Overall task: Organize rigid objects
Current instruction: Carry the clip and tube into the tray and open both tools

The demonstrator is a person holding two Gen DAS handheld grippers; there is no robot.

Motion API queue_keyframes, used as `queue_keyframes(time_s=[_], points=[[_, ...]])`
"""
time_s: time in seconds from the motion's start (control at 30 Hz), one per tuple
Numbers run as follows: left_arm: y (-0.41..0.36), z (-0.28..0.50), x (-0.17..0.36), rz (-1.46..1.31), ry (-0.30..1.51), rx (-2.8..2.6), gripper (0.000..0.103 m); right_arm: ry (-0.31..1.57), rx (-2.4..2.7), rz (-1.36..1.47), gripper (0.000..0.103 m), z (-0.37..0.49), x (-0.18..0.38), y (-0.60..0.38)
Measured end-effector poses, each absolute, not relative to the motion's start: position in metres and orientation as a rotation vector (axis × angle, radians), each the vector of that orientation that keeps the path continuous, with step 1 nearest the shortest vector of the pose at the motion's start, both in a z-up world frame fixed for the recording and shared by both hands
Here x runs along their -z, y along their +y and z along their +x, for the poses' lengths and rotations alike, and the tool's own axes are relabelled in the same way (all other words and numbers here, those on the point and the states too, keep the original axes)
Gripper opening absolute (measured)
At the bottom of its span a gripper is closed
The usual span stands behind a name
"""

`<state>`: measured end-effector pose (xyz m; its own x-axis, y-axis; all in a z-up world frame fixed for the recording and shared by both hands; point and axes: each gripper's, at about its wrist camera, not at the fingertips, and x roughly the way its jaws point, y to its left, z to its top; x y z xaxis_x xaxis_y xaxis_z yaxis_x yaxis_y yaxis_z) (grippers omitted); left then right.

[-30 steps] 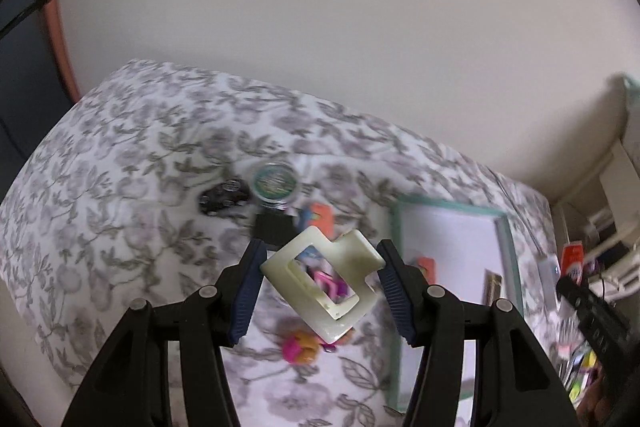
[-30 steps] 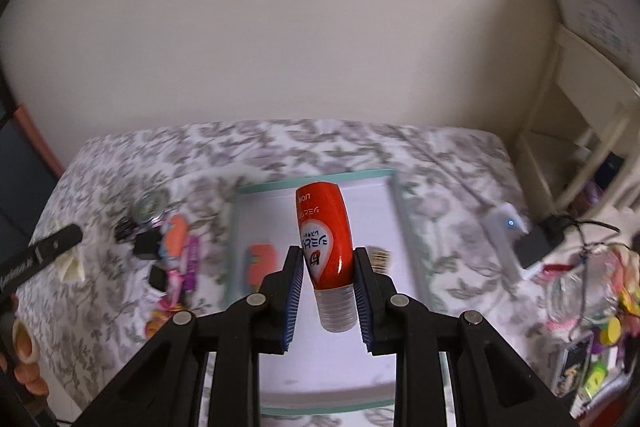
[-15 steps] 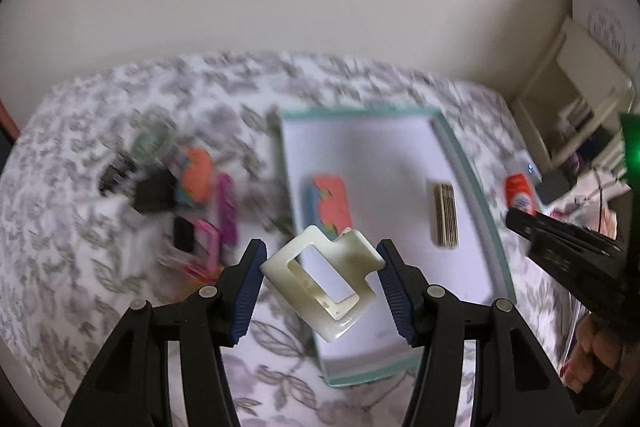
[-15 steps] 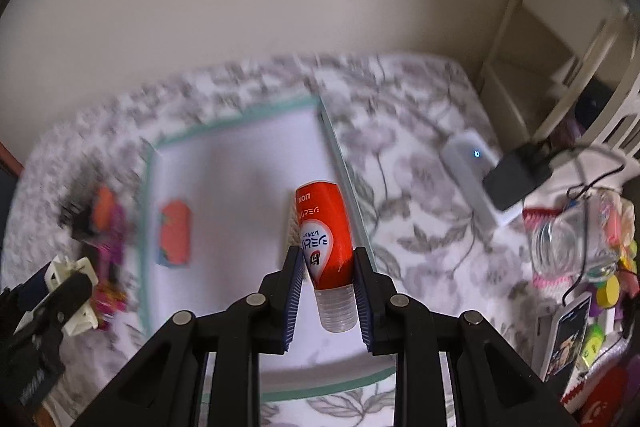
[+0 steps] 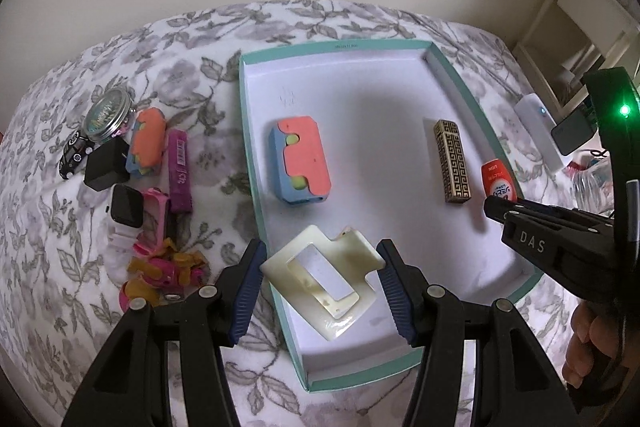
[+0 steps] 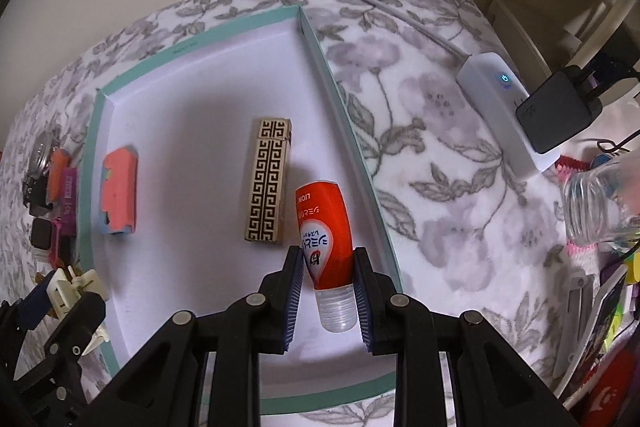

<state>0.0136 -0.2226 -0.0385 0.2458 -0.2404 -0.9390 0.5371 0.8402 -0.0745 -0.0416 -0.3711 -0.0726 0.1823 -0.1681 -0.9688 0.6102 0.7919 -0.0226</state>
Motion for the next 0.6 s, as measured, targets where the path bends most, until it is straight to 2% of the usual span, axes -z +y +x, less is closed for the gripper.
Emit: queue_keyframes(time_s=[0.37, 0.5, 0.6], points=[[-0.226, 0.013, 0.050, 0.300, 1.238, 0.541, 0.059, 1.294, 0.589, 0.386, 0.027, -0.038, 0.072, -0.371], [-0.226, 0.014, 0.046, 0.279, 1.236, 0.549, 0.065, 1.281, 0.604, 0.376, 0.028, -0.038, 0.066, -0.371], [-0.224, 0.015, 0.042, 0.276, 1.228, 0.544, 0.066, 1.273, 0.618, 0.372, 0.028, -0.038, 0.060, -0.372]])
